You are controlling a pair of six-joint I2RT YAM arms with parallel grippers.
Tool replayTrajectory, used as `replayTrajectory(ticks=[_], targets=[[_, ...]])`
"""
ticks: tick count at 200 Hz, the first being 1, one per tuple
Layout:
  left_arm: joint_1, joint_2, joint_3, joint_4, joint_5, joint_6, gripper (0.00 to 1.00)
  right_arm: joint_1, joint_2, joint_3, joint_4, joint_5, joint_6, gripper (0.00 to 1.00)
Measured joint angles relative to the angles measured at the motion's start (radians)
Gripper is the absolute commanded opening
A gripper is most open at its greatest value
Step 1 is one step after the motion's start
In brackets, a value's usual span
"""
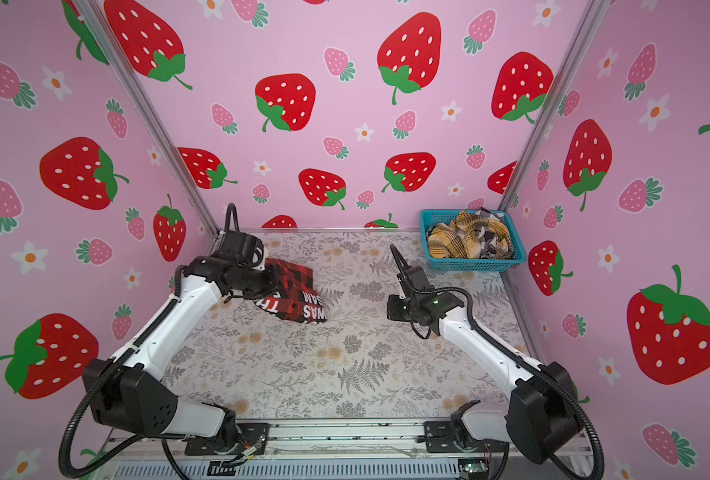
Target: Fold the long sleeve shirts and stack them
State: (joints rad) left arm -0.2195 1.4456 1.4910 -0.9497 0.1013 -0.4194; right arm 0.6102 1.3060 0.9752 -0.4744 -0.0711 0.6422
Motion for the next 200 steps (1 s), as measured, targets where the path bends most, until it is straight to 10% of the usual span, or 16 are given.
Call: replayTrajectory(ticks=[44, 76, 93, 139, 172, 200], targets=[[-0.114, 0.061, 0.231, -0.308, -0.460, 0.106, 0.00, -0.041, -0.039, -0.029, 0.037, 0.006, 0.030, 0.24], [-0.277, 0.288, 0.215, -0.438, -0.588, 0.102, 0.00, -0.135, -0.156, -0.101, 0.037, 0.002, 0.042, 0.24], [-0.397, 0.451, 0.217, -0.462, -0.597, 0.075, 0.01, -0.188, -0.217, -0.134, 0.031, -0.009, 0.041, 0.25], [-0.751, 0.787, 0.432, -0.458, -0.427, -0.038, 0.95, -0.311, -0.325, -0.244, -0.010, -0.046, 0.014, 0.33], [-0.888, 0.790, 0.544, -0.389, -0.243, -0.115, 0.99, -0.338, -0.361, -0.264, -0.066, -0.063, -0.014, 0.46], [-0.830, 0.566, 0.418, -0.313, -0.186, -0.167, 1.00, -0.280, -0.354, -0.261, -0.065, -0.114, -0.036, 0.53]])
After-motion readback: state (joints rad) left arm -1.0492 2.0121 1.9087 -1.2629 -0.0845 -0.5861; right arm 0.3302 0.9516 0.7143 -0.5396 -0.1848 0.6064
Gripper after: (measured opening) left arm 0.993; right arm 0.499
